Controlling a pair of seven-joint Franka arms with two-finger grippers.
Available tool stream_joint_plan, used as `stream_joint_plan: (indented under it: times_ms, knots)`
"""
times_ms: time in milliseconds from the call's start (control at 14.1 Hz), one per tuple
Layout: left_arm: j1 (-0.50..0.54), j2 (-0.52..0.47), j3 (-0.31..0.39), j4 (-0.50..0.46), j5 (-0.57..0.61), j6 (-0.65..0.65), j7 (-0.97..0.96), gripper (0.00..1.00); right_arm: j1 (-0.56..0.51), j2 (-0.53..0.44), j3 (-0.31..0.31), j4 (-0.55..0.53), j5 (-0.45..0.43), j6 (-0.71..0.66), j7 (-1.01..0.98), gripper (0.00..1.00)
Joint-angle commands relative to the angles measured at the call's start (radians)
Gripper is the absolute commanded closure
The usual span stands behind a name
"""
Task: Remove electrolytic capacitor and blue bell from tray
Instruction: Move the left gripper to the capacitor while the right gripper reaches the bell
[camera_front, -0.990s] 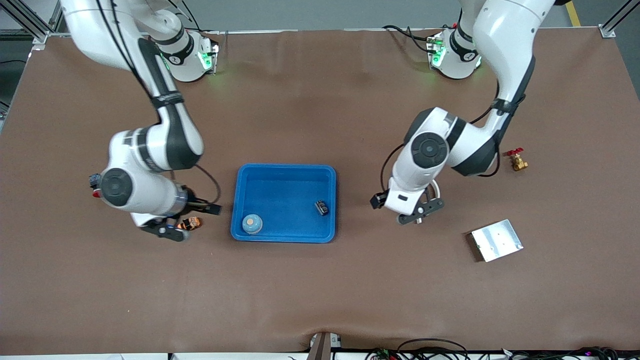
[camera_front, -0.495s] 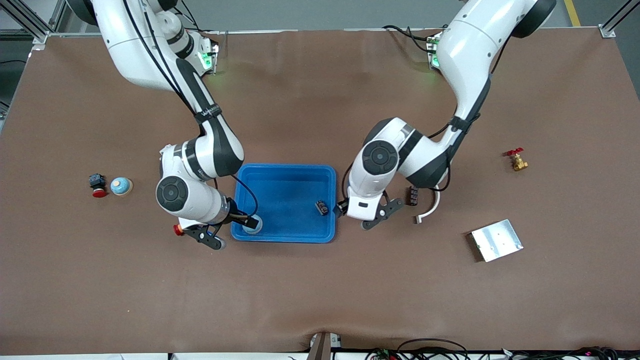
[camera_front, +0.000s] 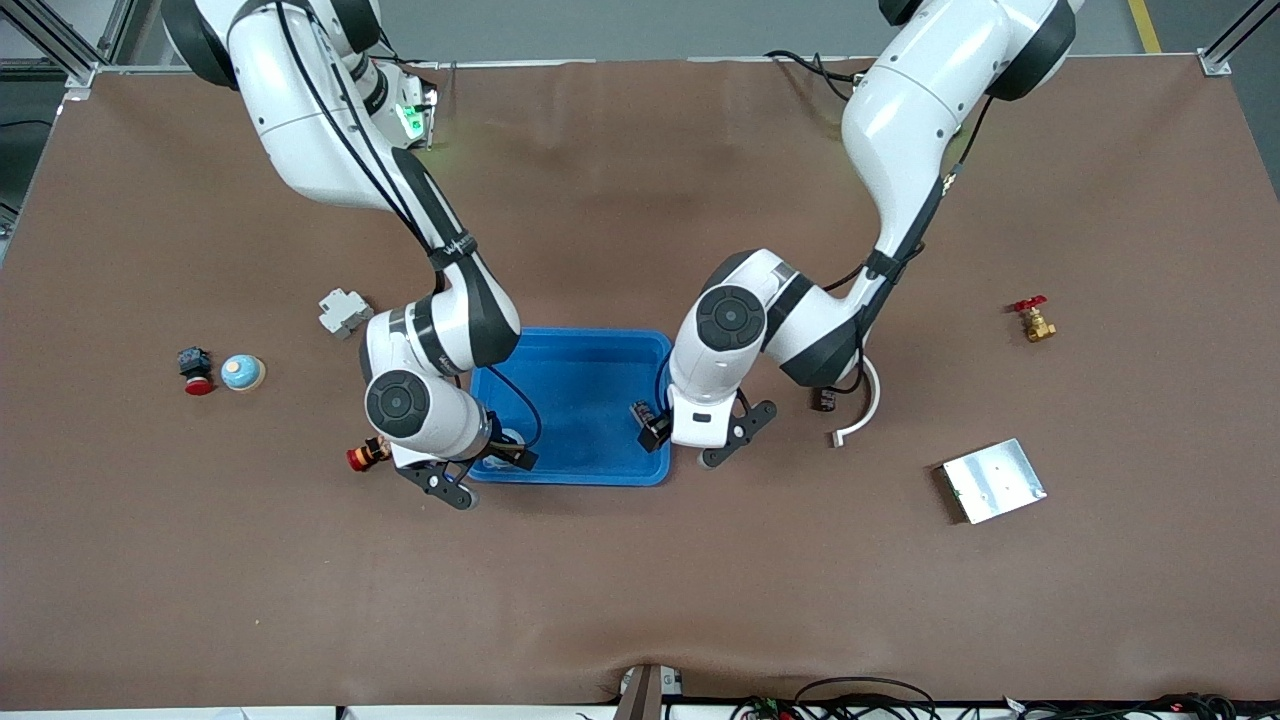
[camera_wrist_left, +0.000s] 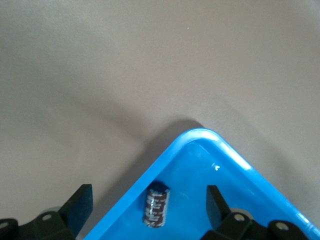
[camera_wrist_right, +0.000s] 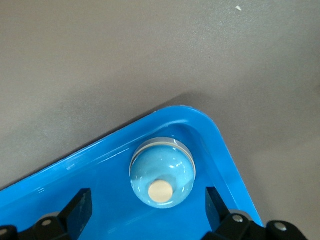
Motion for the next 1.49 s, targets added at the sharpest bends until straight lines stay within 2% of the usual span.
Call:
stream_joint_plan:
  times_ms: [0, 141, 566, 849, 1202, 1273, 1414]
  knots:
    - [-0.072, 0.037, 0.065, 0.032, -0.014, 0.071, -0.066, 0.0, -0.001, 0.043, 0.0, 0.063, -0.019, -0.041, 0.048, 0.0]
    - [-0.124, 0.054, 0.118, 0.035, -0.016, 0.1, -0.094, 0.0, 0.007, 0.072, -0.001, 0.106, -0.021, -0.067, 0.091, 0.0]
    - [-0.165, 0.081, 0.142, 0.033, -0.014, 0.148, -0.146, 0.0, 0.007, 0.086, -0.001, 0.114, -0.027, -0.067, 0.102, 0.0]
    - [-0.225, 0.127, 0.209, 0.033, -0.014, 0.238, -0.204, 0.0, 0.007, 0.089, -0.001, 0.111, -0.027, -0.067, 0.102, 0.0]
    - [-0.245, 0.149, 0.215, 0.033, -0.014, 0.259, -0.215, 0.0, 0.002, 0.087, 0.0, 0.11, -0.027, -0.064, 0.103, 0.0]
    - [-0.248, 0.149, 0.215, 0.033, -0.014, 0.259, -0.215, 0.0, 0.002, 0.087, -0.001, 0.11, -0.027, -0.064, 0.105, 0.05]
    - [-0.25, 0.149, 0.215, 0.033, -0.014, 0.259, -0.217, 0.0, 0.001, 0.086, -0.001, 0.11, -0.025, -0.066, 0.103, 0.24]
